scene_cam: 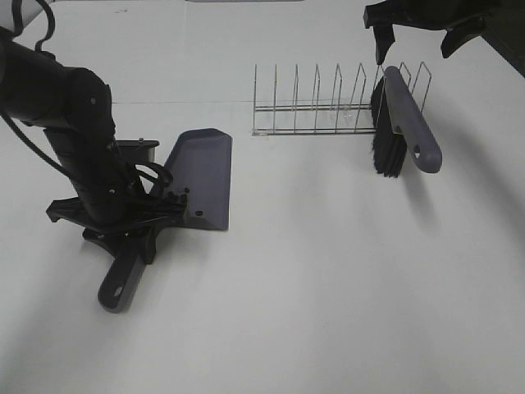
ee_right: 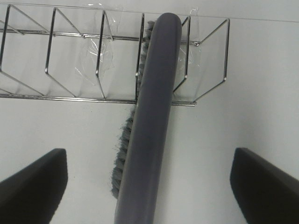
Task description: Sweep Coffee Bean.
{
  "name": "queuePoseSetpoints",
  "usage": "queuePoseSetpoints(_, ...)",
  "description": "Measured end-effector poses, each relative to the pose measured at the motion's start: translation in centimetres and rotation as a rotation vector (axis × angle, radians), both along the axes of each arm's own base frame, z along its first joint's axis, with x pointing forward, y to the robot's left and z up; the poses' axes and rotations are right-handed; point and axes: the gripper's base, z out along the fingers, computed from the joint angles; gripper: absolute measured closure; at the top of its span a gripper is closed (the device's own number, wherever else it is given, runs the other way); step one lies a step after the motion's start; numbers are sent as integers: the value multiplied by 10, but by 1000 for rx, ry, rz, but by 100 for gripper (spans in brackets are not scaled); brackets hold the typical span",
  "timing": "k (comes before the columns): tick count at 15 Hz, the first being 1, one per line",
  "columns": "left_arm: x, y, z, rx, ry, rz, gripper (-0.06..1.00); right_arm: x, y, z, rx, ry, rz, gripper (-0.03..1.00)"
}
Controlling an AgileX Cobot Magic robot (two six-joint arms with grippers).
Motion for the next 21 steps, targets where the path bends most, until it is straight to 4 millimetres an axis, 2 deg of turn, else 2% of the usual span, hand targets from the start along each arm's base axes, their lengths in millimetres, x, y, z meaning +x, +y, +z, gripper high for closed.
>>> queuePoseSetpoints(5,1,-1,-1,-1,8,2,60,-4,-1,-2,-5,43,-8,16)
queuePoseSetpoints(8,1,-2,5,-13,8,20,28,-6,-1,-2,-9,66,-13,16)
queuePoseSetpoints(9,2,-2,13,-18,-2,17,24,-6,-1,-3,-10,75,-14,16)
queuePoseSetpoints(10,4,-2,27,-25,-38,7,23,-7,-1,-3,-12,78,-9,16)
queuePoseSetpoints(12,5,1,69,-26,-130,-29,22,-7,-1,-2,-17,79,2,16)
queuePoseSetpoints(15,-14,21,128,71,-193,-70,22,-16,1,12,24,74,13,16)
queuePoseSetpoints(16,-19,25,137,92,-192,-71,22,-20,1,18,28,67,14,16)
queuePoseSetpoints(17,-29,32,154,127,-188,-73,22,-28,1,27,38,65,16,17)
queuePoseSetpoints(18,-45,43,184,149,-225,-69,22,-39,0,37,47,66,16,17)
queuePoseSetpoints(19,-56,49,203,137,-280,-63,22,-51,-2,46,51,70,16,17)
queuePoseSetpoints(20,-63,53,213,125,-311,-59,22,-66,-4,52,49,79,16,17)
queuePoseSetpoints(21,-79,60,231,102,-367,-52,22,-83,-6,63,52,81,17,17)
